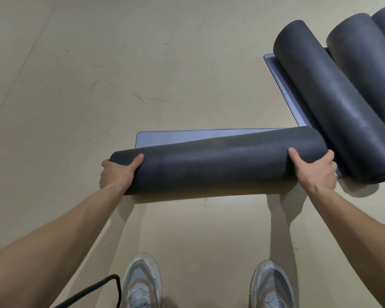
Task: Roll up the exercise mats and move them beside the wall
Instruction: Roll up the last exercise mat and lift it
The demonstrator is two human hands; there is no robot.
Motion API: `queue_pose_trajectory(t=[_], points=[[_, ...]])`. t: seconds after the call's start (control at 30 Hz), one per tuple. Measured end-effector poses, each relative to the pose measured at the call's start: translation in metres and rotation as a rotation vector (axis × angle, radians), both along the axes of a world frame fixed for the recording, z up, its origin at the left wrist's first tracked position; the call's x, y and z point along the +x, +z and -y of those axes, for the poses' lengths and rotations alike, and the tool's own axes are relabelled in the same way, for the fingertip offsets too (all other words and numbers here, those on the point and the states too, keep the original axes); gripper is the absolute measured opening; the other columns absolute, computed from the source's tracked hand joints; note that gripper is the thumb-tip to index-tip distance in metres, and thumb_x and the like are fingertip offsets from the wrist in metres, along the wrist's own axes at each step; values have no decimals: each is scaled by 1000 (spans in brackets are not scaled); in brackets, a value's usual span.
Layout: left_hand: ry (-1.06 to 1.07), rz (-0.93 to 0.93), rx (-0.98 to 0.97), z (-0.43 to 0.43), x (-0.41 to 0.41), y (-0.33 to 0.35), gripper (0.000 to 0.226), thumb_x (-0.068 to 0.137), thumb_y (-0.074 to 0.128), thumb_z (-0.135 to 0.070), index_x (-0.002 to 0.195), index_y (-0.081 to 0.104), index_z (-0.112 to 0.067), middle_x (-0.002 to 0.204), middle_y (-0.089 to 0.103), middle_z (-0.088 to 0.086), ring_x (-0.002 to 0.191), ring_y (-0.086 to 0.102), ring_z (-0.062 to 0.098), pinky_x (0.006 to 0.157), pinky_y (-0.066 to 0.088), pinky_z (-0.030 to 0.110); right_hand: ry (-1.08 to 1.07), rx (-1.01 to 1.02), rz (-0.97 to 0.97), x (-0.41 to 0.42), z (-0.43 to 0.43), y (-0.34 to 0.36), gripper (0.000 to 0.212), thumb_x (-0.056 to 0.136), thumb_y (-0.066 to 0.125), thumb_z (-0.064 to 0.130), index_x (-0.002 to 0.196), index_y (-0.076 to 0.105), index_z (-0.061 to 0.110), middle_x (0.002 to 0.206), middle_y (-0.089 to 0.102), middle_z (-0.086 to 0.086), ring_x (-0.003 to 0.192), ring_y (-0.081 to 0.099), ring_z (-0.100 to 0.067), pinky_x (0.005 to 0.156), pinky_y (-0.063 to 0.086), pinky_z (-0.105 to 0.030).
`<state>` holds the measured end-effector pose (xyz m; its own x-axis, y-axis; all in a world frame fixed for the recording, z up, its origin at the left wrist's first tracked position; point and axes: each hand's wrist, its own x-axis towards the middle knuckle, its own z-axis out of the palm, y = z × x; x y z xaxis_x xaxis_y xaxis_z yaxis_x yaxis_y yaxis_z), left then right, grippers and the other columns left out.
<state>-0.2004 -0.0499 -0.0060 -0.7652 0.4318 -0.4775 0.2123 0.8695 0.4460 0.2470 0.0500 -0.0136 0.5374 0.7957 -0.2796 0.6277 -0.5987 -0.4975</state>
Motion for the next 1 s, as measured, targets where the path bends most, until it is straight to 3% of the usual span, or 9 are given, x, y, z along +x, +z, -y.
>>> queue_pose_trajectory(t=[0.1,0.2,0.4,0.5,0.6,0.7,0.8,0.9,1.0], points=[[-47,26,-16,-8,-12,-1,108,79,73,-73,149,30,-3,145,53,22,129,53,46,101,48,52,96,42,128,1,-2,-2,103,83,60,76,157,24,13,155,34,-27,135,41,-51,111,35,-57],[-74,56,-46,-17,-20,0,112,77,75,-73,152,27,-5,148,51,21,130,53,46,101,48,53,559,312,496,-16,-19,0,66,94,47,57,148,44,20,154,38,-24,134,40,-47,110,33,-57],[-105,39,-70,-17,-30,-16,115,73,75,-77,152,30,-7,147,52,17,129,53,44,100,47,54,1369,-280,520,-63,-80,22,145,46,59,102,162,15,28,165,31,0,149,32,-29,123,23,-52],[-208,-146,-28,-24,-25,-12,114,76,74,-75,157,27,-11,154,42,18,137,45,44,105,43,58,1366,-311,480,-76,-94,20,144,41,64,101,159,22,30,154,45,0,137,46,-30,116,35,-52],[-689,-509,127,-34,-10,-4,104,80,62,-79,159,31,-19,156,39,20,142,37,42,116,35,56,1326,-359,416,-80,-101,25,135,38,68,99,150,38,29,133,58,3,118,57,-26,102,49,-47],[-1237,-521,-64,-36,39,-9,137,59,52,-98,164,7,-23,169,15,17,155,15,41,126,16,56,1274,-468,305,-82,-97,22,111,38,74,93,128,57,31,117,66,7,103,62,-21,89,51,-40],[-1412,-604,-187,-44,67,-19,146,58,62,-95,162,-7,-21,171,4,15,156,5,46,124,9,64,1157,-578,101,-75,-83,11,95,32,73,91,105,69,30,106,73,6,93,67,-15,81,51,-34],[-1467,-632,-118,-71,56,-10,136,54,60,-94,160,11,-25,162,29,6,147,31,37,120,24,60,1045,-508,6,-66,-70,11,115,36,65,94,131,64,29,131,69,1,112,65,-19,98,50,-38],[-1546,-564,-150,-107,55,1,131,49,58,-99,154,23,-29,152,44,1,133,48,32,112,37,54,1105,-351,205,-70,-53,14,140,43,60,98,160,22,30,157,44,-2,139,47,-29,114,38,-47]])
